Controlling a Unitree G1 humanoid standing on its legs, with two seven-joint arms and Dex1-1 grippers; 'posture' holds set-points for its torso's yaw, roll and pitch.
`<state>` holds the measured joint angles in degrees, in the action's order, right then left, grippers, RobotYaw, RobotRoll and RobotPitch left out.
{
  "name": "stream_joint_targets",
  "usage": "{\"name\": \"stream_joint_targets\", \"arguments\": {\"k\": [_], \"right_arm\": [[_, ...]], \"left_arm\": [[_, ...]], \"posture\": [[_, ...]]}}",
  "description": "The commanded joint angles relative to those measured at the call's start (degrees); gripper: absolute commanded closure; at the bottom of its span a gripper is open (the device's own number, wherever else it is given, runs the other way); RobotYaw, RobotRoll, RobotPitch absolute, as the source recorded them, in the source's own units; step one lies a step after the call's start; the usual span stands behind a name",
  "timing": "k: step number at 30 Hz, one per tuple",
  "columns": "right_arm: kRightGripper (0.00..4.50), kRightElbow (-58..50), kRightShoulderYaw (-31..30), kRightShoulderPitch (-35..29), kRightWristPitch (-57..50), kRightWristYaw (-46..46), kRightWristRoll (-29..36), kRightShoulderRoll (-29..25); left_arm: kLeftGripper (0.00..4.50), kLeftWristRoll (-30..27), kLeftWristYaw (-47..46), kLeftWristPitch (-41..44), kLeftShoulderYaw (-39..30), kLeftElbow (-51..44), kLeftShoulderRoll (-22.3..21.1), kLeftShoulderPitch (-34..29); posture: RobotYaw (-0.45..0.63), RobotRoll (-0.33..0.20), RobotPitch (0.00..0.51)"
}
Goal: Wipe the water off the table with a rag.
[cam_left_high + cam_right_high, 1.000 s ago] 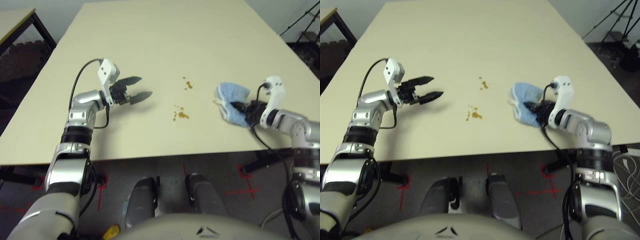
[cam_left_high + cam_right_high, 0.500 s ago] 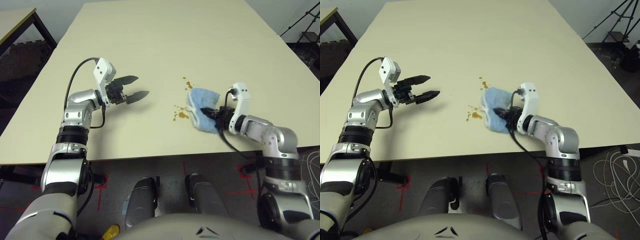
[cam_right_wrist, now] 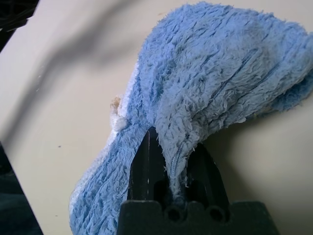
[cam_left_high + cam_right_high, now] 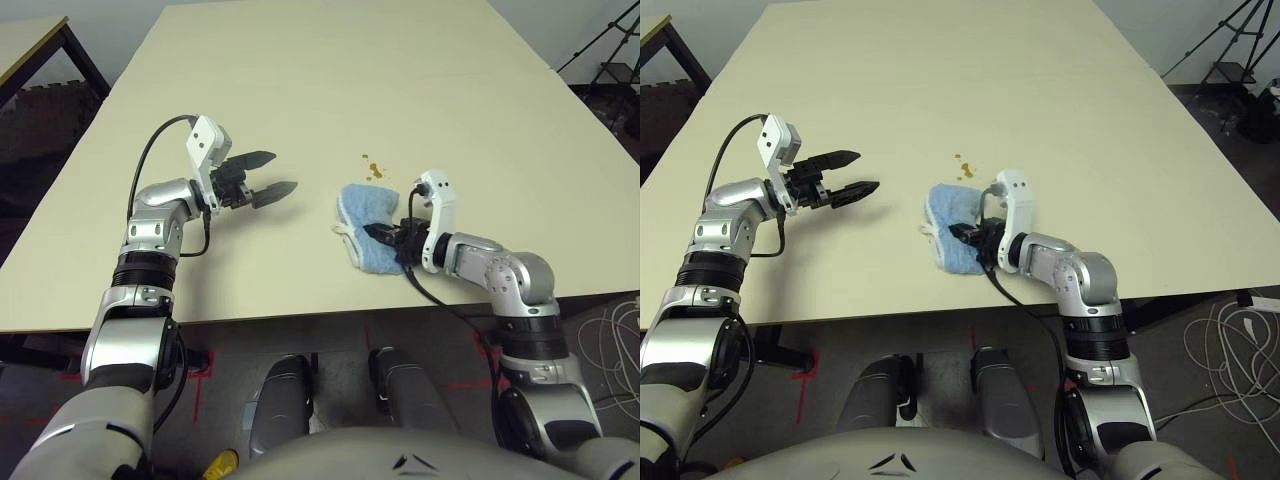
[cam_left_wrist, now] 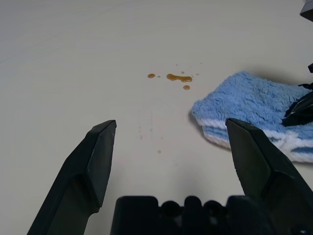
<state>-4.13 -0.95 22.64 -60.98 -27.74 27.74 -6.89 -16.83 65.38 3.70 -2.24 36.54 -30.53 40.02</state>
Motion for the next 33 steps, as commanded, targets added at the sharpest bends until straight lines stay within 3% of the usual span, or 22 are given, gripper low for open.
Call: {"name": "stream_joint_targets", "arguments": {"k": [1,7,22,33], "right_arm": [[4.40,1.33,-3.98,-0.28,-1.62,-1.32,1.45,2.08],[4.40,2.21,-3.18,0.71,-1.15,-1.68,1.64,1.15],[4.40,5.87,3.15,3.74,0.16,-3.64,3.29,-7.83],[4.40,12.30,7.18,6.86,1.86,-8.83,3.39,-20.33]], "left_arm": [[0.00,0.40,0.39,0.55,-0.03,-1.03,-0.50,-0.59],[0.00,0.43,0.29,0.51,0.03,-0.96,-0.26,-0.52],[0.00,0.59,0.03,0.02,0.15,-0.26,0.55,-0.07],[0.00,0.78,0.17,-0.15,0.19,0.28,0.68,0.17]], "posture": [[-0.12,0.000,0.136],[-0.12,0.000,0.135],[-0.13,0.000,0.131],[-0.14,0.000,0.137]]}}
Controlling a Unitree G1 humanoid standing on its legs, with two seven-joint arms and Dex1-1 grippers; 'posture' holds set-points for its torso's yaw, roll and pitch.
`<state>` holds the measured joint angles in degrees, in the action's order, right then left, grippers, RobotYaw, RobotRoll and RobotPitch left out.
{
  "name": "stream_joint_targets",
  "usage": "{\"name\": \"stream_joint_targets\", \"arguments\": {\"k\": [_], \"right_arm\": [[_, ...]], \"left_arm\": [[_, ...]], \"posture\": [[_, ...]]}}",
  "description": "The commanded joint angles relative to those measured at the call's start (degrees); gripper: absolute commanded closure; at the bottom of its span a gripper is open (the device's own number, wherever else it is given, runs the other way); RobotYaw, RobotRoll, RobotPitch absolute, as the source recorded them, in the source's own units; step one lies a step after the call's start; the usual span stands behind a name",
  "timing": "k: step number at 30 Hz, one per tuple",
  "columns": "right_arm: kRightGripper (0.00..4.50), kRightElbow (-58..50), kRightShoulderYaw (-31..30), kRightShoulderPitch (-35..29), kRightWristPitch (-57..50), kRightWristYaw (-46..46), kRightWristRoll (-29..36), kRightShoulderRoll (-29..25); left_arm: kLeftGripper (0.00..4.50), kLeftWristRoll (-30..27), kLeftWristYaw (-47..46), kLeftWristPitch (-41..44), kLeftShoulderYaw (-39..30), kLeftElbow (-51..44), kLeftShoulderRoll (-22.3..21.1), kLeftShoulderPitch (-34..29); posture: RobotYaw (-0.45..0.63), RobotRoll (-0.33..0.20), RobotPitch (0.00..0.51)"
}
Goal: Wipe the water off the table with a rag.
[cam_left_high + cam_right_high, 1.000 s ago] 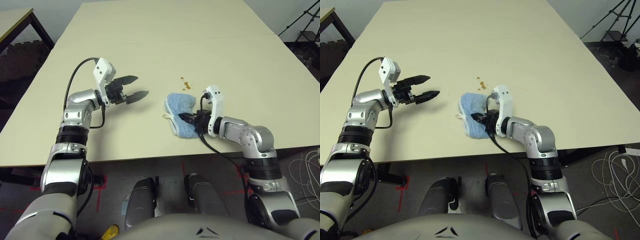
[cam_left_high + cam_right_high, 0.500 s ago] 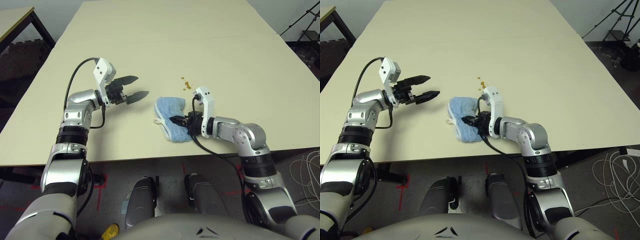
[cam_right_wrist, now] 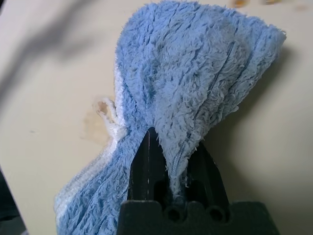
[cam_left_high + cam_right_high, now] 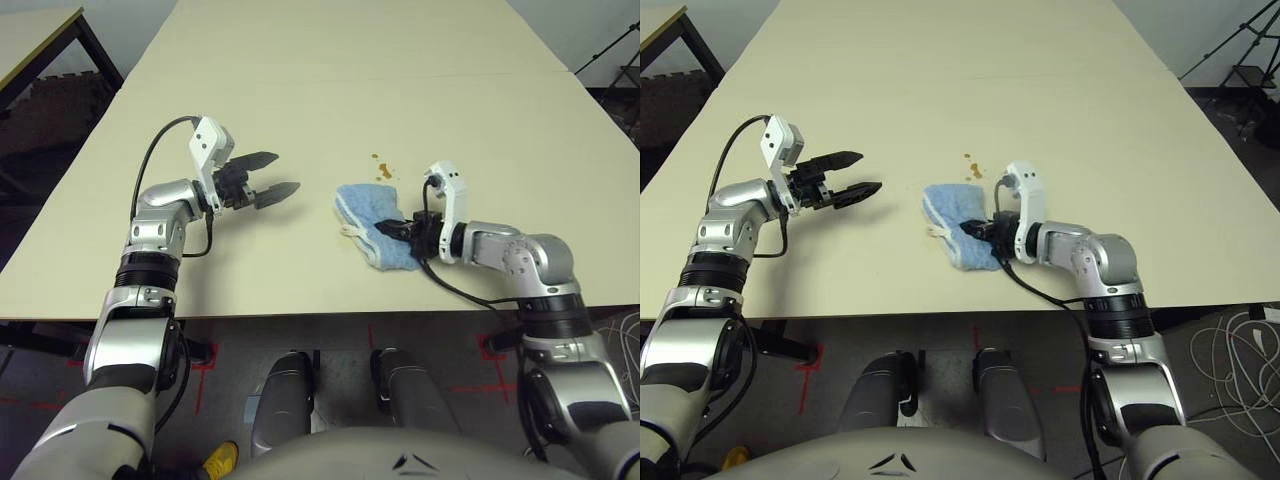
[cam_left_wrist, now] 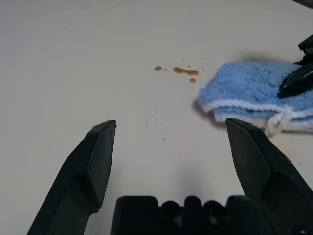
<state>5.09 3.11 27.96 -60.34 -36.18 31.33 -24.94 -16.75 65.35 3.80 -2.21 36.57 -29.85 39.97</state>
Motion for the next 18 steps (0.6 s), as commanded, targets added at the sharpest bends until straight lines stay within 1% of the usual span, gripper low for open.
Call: {"name": "stream_joint_targets", "arguments": {"k": [1,4,6,9,18], "right_arm": [[4.40,4.04,3.77,2.05,1.55,-0.31,-0.19,-2.77],[4.40,9.33,7.10,4.95,4.95,1.42,-0.89,-3.22],[4.40,12.40,8.30,6.59,7.64,2.89,-1.87,-2.73],[4.40,15.58,8.86,8.36,10.62,4.34,-2.82,-1.34],[4.40,29.38,9.03,14.56,22.98,9.64,-7.93,5.46]], "left_arm": [[0.00,0.69,0.22,-0.23,0.15,0.25,-0.01,0.22],[0.00,0.71,0.23,-0.30,0.12,0.44,-0.06,0.29],[0.00,0.71,0.22,-0.32,0.11,0.51,-0.06,0.30],[0.00,0.72,0.18,-0.35,0.09,0.58,-0.03,0.31],[0.00,0.68,0.02,-0.26,-0.14,0.24,-0.32,-0.05]], "posture": [[-0.14,0.000,0.137],[-0.14,0.000,0.137],[-0.14,0.000,0.136],[-0.14,0.000,0.137],[-0.13,0.000,0.137]]}}
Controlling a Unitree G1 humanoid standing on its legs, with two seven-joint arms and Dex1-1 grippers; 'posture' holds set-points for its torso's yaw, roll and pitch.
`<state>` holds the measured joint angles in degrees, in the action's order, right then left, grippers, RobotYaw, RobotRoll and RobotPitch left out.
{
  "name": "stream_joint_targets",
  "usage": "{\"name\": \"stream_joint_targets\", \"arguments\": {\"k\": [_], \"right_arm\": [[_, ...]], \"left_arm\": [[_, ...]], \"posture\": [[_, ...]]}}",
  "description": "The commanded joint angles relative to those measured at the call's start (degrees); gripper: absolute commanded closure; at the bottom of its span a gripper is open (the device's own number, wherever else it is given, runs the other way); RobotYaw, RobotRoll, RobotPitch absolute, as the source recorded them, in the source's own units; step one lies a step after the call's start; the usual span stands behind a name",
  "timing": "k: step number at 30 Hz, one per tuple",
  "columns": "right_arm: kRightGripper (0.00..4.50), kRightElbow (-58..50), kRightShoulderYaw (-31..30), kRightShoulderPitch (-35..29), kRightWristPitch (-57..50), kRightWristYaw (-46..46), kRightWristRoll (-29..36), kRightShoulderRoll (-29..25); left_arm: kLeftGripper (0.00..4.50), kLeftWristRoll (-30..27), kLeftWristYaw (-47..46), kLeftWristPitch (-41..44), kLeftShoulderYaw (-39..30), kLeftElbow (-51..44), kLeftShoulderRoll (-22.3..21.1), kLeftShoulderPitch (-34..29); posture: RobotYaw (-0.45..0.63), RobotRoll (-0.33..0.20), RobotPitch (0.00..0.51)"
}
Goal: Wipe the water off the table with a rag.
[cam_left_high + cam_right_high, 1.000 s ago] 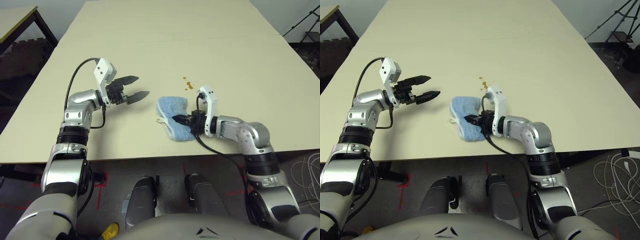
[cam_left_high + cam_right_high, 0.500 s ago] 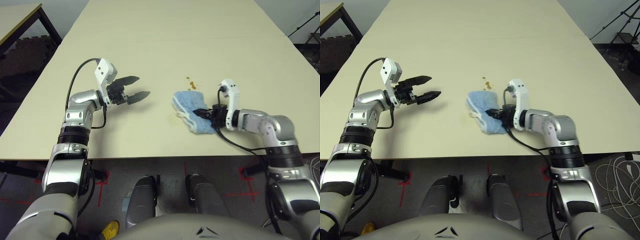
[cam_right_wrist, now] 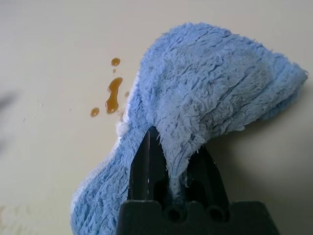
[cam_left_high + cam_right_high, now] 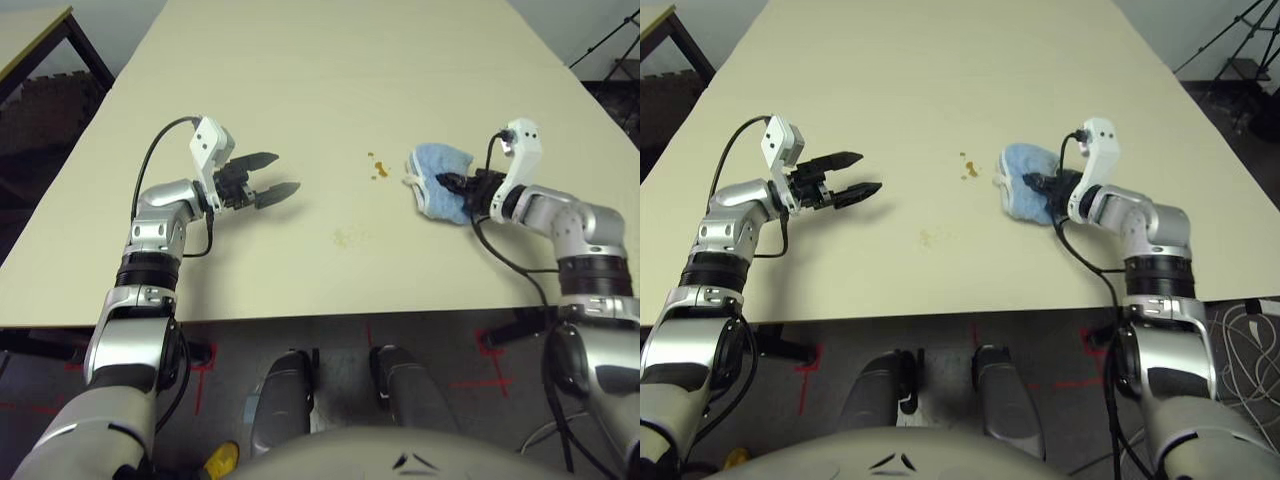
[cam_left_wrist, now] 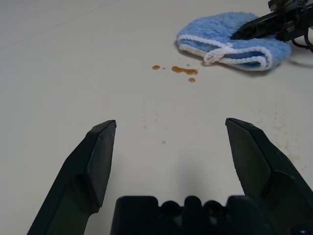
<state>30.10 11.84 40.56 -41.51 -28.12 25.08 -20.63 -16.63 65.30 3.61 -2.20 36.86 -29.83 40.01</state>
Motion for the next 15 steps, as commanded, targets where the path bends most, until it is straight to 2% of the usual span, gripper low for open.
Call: {"name": "stream_joint_targets", "arguments": {"k": [1,9,15], "right_arm": [[4.40,6.64,0.38,2.94,5.97,2.29,-2.38,1.80],[4.40,20.04,0.04,9.23,14.75,2.91,-5.23,5.93],[4.40,23.53,-1.81,11.62,16.02,0.83,-6.58,10.86]], "left_arm": [[0.00,0.53,0.11,-0.04,-0.20,-0.11,-0.49,-0.17],[0.00,0.38,0.16,0.13,-0.47,-0.44,-1.17,-0.33],[0.00,0.30,0.02,0.09,-0.62,-0.65,-1.34,-0.50]], "posture": [[-0.12,0.000,0.135],[-0.11,0.000,0.129],[-0.09,0.000,0.122]]}}
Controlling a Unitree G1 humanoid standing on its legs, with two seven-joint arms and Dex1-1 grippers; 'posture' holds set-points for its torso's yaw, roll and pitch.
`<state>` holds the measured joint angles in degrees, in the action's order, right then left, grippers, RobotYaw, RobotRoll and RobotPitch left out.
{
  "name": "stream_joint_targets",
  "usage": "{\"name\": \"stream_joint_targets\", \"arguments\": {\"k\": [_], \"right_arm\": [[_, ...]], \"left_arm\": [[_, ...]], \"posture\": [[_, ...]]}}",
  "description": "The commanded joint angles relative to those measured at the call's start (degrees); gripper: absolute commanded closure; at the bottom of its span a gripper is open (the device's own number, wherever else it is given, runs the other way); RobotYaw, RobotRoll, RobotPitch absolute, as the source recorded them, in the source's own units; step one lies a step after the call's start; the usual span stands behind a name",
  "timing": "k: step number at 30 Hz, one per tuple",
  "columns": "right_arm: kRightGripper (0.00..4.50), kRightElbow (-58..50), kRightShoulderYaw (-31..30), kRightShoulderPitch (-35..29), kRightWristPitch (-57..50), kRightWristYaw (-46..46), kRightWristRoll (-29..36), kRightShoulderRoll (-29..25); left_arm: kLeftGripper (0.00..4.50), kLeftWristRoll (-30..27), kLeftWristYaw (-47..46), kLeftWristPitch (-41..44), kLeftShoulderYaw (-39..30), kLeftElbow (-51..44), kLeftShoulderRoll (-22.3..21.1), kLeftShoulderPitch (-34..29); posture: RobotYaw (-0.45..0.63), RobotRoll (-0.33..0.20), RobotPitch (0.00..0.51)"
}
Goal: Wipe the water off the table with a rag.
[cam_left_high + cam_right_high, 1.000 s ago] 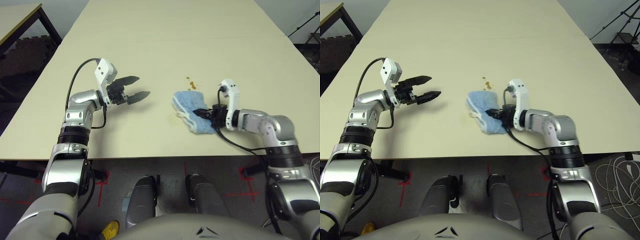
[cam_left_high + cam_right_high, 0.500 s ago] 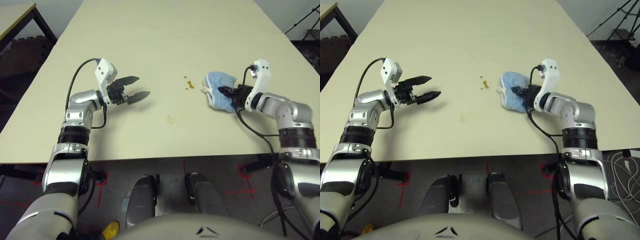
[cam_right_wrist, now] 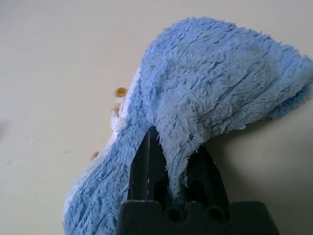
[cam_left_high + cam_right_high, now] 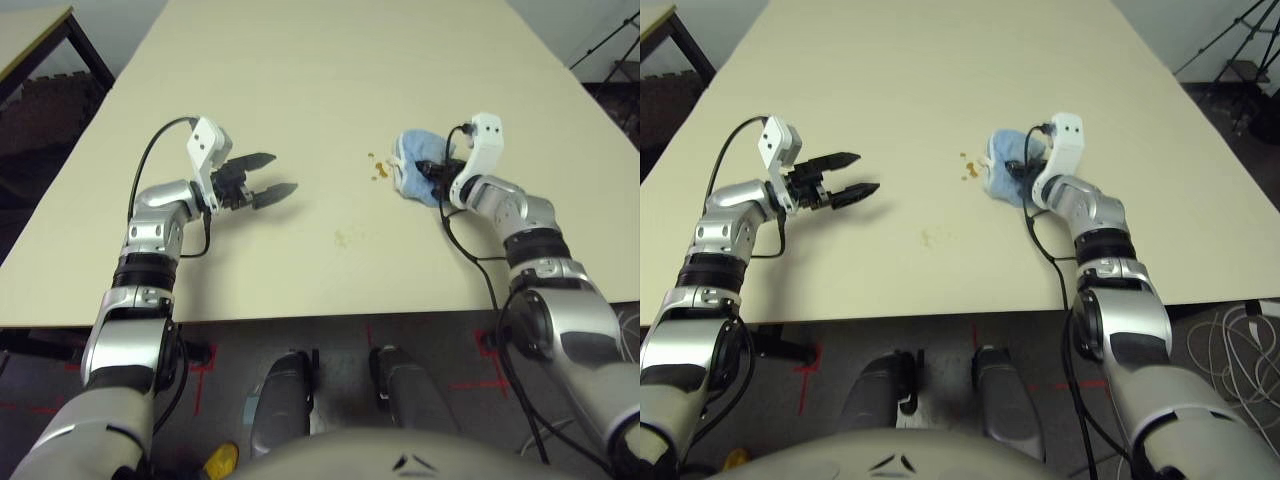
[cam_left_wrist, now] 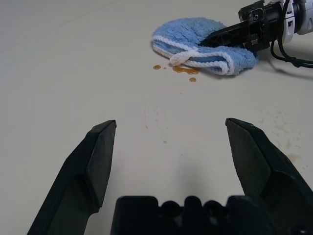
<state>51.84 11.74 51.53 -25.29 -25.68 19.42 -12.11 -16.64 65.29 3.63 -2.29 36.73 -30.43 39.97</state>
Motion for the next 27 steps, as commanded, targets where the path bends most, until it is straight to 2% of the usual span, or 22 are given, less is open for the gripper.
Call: {"name": "stream_joint_targets", "arguments": {"k": [1,6,14,19,27], "right_arm": [[4.40,1.87,-2.01,0.80,-0.24,-1.95,-1.16,3.04],[4.40,0.30,-4.80,0.56,-1.95,-4.80,-2.20,7.27],[4.40,-6.15,-8.34,-2.30,-6.84,-9.02,-2.35,10.36],[4.40,-7.39,-6.97,-2.97,-6.58,-7.00,-2.61,9.67],[4.40,-3.90,-1.85,-0.49,-2.25,-2.49,-2.23,4.27]], "left_arm": [[0.00,0.29,-0.01,0.10,-0.55,-0.61,-0.74,-0.50],[0.00,0.15,-0.23,0.30,-0.66,-1.43,-0.79,-1.03],[0.00,-0.09,-0.54,0.70,-0.75,-2.58,-0.86,-1.96],[0.00,0.01,-0.76,0.86,-0.62,-2.67,-0.62,-1.87],[0.00,0.18,-0.86,0.43,-0.30,-1.99,0.07,-1.28]], "posture": [[-0.09,0.000,0.122],[-0.09,0.000,0.122],[-0.08,0.000,0.125],[-0.09,0.000,0.124],[-0.10,0.000,0.122]]}}
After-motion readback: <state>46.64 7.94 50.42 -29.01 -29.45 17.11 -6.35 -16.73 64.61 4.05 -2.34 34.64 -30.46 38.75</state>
